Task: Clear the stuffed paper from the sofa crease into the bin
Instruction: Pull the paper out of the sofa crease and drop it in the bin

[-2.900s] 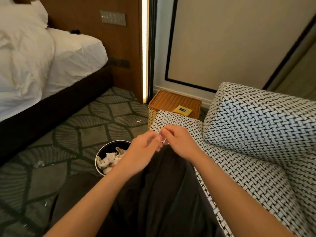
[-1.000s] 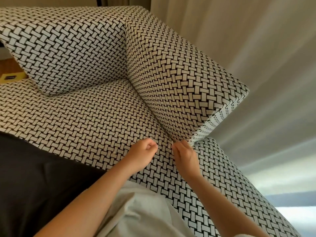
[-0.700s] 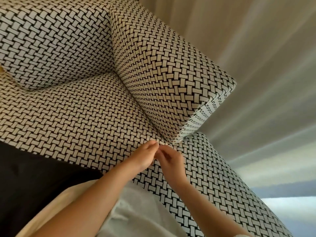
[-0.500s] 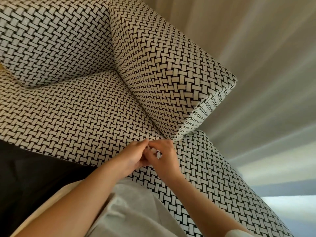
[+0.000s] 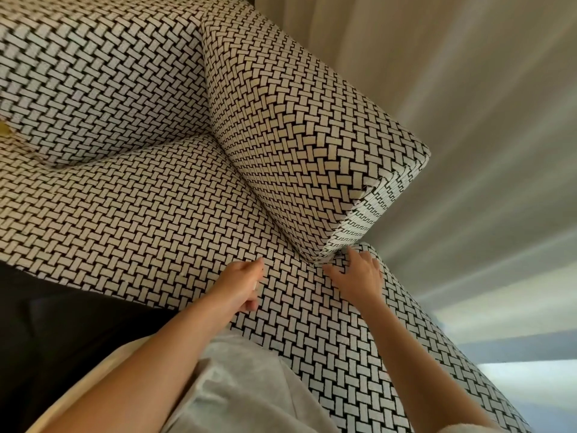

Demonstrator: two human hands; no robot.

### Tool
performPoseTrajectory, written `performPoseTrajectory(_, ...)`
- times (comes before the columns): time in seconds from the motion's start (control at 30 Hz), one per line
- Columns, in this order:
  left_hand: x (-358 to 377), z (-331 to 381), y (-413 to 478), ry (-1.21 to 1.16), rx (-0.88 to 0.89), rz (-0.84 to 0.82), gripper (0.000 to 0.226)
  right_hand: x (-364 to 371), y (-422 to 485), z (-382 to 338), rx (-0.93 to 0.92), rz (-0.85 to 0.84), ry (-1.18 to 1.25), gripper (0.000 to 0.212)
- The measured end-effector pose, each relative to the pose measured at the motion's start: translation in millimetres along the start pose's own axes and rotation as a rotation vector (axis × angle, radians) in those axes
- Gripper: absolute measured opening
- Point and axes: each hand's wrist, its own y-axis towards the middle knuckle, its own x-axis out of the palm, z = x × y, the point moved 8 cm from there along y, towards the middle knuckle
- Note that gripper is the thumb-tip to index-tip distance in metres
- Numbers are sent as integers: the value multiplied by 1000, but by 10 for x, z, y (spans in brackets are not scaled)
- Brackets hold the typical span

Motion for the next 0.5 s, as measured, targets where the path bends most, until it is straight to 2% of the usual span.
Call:
performPoseTrajectory(0.13,7,4,-6,9,5,-30,38,-37,310,-52,-37,-174,18,51)
performPoseTrajectory(0.23,39,11,4,10,9,-36,37,25,469,-52,10,-341,215,72)
performPoseTrajectory(0.27,53,16,3,-1,6,-33,36,54,492,-44,36,-387,307,73)
performPoseTrajectory(0.4,132,58,-5,-16,3,-58,36,130,402,-68,105,-599,498,30)
performPoseTrajectory(0.5,151,67,-31,-31,-1,-67,35,173,384,-55,131,-675,567,18)
